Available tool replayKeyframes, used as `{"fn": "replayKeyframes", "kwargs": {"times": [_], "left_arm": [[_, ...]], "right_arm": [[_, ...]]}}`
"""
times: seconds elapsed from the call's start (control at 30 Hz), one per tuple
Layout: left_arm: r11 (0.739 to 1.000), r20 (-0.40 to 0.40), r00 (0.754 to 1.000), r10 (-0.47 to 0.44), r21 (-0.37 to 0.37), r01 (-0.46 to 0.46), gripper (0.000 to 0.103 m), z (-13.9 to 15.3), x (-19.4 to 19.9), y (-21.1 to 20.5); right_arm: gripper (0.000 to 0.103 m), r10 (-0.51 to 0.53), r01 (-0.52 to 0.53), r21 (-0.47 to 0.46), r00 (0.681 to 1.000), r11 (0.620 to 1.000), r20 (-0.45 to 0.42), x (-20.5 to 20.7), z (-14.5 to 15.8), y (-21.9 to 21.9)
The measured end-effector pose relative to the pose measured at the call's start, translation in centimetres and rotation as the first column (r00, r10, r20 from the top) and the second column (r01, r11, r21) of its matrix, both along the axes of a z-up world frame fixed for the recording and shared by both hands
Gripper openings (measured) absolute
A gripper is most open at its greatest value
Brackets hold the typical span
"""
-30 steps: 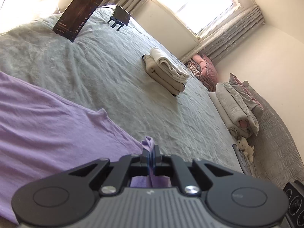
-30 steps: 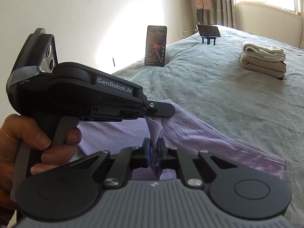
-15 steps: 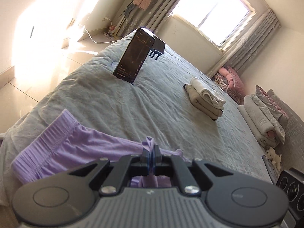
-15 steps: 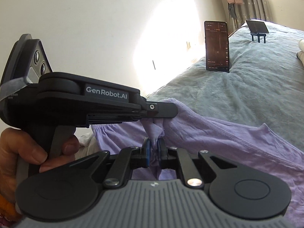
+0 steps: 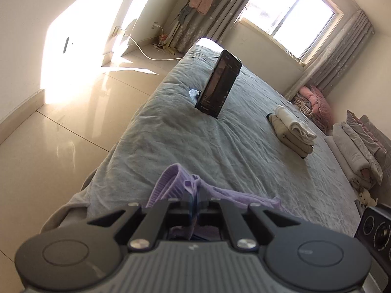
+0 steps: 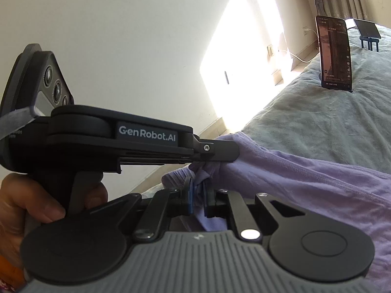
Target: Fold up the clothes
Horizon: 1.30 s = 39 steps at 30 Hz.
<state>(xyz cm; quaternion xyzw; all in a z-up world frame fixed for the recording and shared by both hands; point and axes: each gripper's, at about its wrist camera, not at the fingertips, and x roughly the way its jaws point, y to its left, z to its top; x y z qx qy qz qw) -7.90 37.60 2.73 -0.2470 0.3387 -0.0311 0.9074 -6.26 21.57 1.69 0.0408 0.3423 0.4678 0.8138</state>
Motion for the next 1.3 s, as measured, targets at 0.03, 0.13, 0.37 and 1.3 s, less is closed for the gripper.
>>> {"fn": "replayKeyframes", "kwargs": {"times": [0.03,0.13,0.37,1.3], "left_arm": [[1.000,-0.002,1.000,0.011,0.007,-0.011,0.003,-0.1,-0.1,0.3],[0.998,-0.001,0.998,0.067,0.021,-0.067,0.004,-0.3,-0.5,1.5],[0.994,0.047,0.993,0.109,0.013,-0.110,0.009,0.8,-2.5,2.3],[0.962,0.183,0.981,-0.063,0.273,0.011,0.008,-1.0,-0.5,-3.2]], "right_arm": [[0.012,0.010,-0.010,0.002,1.000,1.000,-0.005,-0.1,-0.1,0.3],[0.020,0.046,-0.046,0.021,0.999,0.999,-0.010,-0.7,-0.1,0.7],[0.039,0.135,-0.135,0.051,0.991,0.990,0.003,-2.5,1.1,-1.9],[0.039,-0.415,0.458,-0.167,0.878,0.873,0.237,4.3,-3.2,-22.4]]}}
